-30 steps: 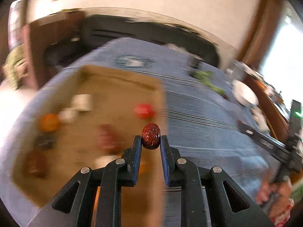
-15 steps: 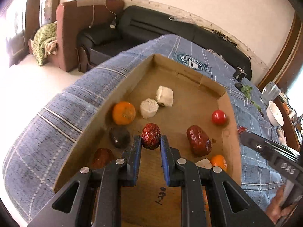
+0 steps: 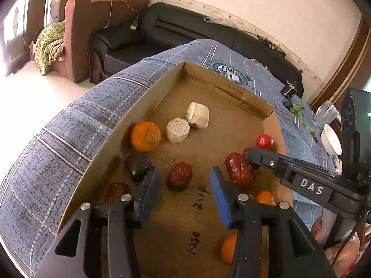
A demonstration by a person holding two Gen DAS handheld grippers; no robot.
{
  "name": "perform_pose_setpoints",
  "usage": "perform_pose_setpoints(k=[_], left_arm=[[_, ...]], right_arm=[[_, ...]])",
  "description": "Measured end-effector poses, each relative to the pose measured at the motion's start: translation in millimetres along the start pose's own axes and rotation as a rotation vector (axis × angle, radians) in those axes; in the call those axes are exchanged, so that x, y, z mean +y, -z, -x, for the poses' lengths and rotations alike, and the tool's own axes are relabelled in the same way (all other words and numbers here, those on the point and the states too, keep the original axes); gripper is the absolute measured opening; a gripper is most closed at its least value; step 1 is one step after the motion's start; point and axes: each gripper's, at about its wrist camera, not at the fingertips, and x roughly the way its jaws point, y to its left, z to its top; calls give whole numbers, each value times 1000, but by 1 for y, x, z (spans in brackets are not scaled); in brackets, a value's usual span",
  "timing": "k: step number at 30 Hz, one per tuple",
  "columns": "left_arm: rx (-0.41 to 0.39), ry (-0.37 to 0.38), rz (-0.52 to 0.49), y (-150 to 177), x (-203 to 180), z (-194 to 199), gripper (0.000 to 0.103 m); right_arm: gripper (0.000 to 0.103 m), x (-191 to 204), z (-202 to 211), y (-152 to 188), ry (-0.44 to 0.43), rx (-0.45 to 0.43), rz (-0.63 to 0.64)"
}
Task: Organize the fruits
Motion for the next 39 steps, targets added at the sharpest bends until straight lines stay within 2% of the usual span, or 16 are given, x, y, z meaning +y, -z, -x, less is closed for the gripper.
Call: perform_pose_setpoints(k=[2,6,11,12,15,16,19,28,39], left_arm=[[-9,-2,2,0,-1,3,48],[-39,5,-6,1,-6,17,50],[-125,-48,-75,2,-29,45,61],[-153,-74,-99,4,-38,53,65],[-214,-131,-144,9,-58,70,87],[-241,-154,-162,12,-67,77,91],[-282,-179,-220,22,-91,87,93],[-250,-196,-300,42,-130,85,93],[-214,-185,-324,53,-145,77,93]], right_arm=[[29,1,10,-1,5,-24,1],[46,-8,43,3,9,-91,-29],[53,-26,88,20,48,-180,-93],[55,-31,96,26,61,-198,-111],[62,-41,121,47,98,-248,-157],[62,-43,129,56,119,-266,-168],[68,-48,142,73,174,-296,-181],[72,-51,160,109,273,-327,-148],[76,-61,165,125,280,-340,-164]])
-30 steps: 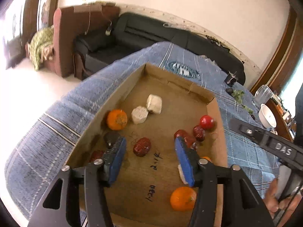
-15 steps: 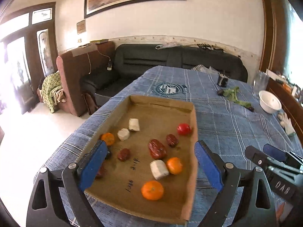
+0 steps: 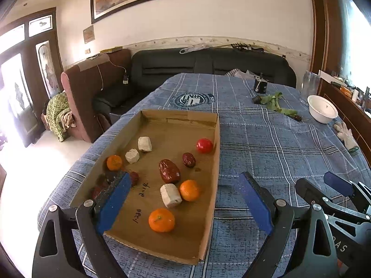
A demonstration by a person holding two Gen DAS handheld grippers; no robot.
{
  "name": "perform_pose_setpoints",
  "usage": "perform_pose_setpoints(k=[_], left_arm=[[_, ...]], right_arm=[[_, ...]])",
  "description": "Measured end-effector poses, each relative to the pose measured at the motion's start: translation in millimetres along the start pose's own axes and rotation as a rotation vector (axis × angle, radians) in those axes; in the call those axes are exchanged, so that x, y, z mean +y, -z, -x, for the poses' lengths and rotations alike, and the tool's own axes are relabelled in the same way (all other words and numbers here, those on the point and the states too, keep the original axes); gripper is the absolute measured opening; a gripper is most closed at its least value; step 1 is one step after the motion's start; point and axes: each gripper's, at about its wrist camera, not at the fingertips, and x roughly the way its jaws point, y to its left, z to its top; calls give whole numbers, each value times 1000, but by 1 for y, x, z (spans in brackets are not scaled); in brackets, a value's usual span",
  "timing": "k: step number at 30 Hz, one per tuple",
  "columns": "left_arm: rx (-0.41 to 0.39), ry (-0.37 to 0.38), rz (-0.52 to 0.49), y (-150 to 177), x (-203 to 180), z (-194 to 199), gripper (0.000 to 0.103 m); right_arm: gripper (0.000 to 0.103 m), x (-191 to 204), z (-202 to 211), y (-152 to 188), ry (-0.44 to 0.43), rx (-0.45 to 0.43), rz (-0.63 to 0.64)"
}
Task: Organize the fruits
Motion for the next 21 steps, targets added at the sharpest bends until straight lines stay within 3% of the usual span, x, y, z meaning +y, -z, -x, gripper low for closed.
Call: perform_pose_setpoints(k=[21], left_arm=[[47,25,54,7,17,-17,93]], right_arm=[[82,22,-8,7,35,6,91]])
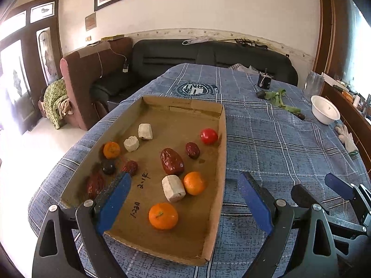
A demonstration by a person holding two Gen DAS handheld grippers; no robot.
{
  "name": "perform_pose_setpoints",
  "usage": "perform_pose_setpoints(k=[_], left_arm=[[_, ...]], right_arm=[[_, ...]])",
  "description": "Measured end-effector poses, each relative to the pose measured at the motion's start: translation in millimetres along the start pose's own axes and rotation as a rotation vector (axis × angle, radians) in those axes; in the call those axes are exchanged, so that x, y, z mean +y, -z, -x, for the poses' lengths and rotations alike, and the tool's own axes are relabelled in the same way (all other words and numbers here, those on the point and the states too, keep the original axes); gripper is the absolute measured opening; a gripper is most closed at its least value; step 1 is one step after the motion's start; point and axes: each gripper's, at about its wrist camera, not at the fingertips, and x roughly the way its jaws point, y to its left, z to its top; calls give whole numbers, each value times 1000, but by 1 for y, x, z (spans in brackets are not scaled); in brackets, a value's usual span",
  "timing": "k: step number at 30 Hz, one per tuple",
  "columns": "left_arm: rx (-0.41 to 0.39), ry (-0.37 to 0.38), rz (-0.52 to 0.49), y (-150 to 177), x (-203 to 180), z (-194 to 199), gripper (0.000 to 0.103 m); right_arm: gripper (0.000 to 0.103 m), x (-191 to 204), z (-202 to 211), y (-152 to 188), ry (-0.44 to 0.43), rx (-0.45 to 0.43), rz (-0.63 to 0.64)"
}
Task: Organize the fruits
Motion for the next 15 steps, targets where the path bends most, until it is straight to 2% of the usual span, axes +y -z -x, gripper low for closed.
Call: perform_pose_setpoints(k=[15], left_arm=[[23,16,20,3,5,-4,93]], right_arm=[[85,12,-1,2,2,3,41]])
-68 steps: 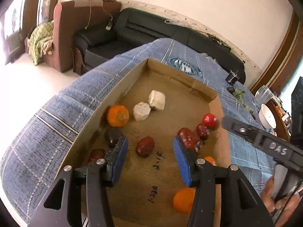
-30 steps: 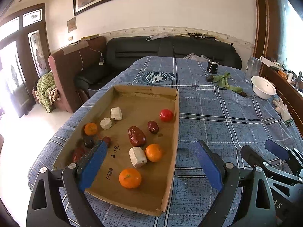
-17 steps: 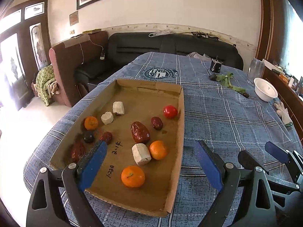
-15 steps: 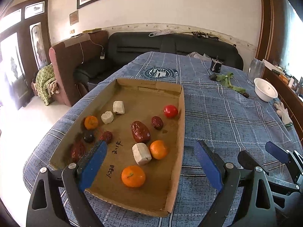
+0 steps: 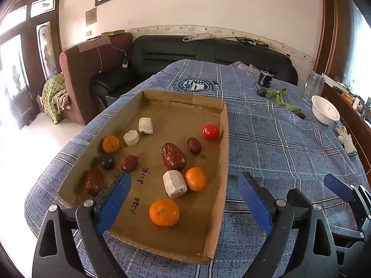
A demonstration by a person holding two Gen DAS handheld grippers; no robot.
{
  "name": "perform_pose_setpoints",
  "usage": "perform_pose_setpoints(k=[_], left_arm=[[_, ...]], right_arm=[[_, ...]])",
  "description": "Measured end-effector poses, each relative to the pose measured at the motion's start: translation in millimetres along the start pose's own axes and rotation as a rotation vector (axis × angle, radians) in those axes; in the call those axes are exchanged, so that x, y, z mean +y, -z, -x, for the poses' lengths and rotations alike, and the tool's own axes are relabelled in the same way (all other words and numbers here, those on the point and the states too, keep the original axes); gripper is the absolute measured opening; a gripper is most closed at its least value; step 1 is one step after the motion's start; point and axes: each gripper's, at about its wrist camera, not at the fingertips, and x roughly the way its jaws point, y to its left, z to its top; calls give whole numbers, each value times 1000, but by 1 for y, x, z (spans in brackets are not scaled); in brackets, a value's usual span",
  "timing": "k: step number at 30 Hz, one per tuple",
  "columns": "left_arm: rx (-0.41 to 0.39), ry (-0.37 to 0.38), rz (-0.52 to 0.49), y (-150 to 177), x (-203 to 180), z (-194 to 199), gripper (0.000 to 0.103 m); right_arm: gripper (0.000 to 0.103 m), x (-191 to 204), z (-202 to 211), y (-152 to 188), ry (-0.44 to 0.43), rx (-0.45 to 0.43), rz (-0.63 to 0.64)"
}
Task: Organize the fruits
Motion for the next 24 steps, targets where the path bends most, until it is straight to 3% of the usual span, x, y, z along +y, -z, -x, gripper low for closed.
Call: perform_pose_setpoints(k=[5,9,12,16,20,24], left_arm=[[-2,1,11,-11,26,-1,93],[8,-130,65,-22,72,-5,93],[68,-193,25,-22,85,-15,93],[135,-179,-86,-11,66,-31,93],[157,-217,-204,-11,37,-53,93],[161,-190,-227,-17,24,-63,93]], right_arm=[[85,-3,0,1,6,5,-7],[86,-13,2,1,22,-1,-24],[86,-17,0,2,13,2,-45],[86,-13,-1,2,5,5,-26],[86,-10,1,3,4,-2,-14],[87,-14,3,2,11,-8,-26]])
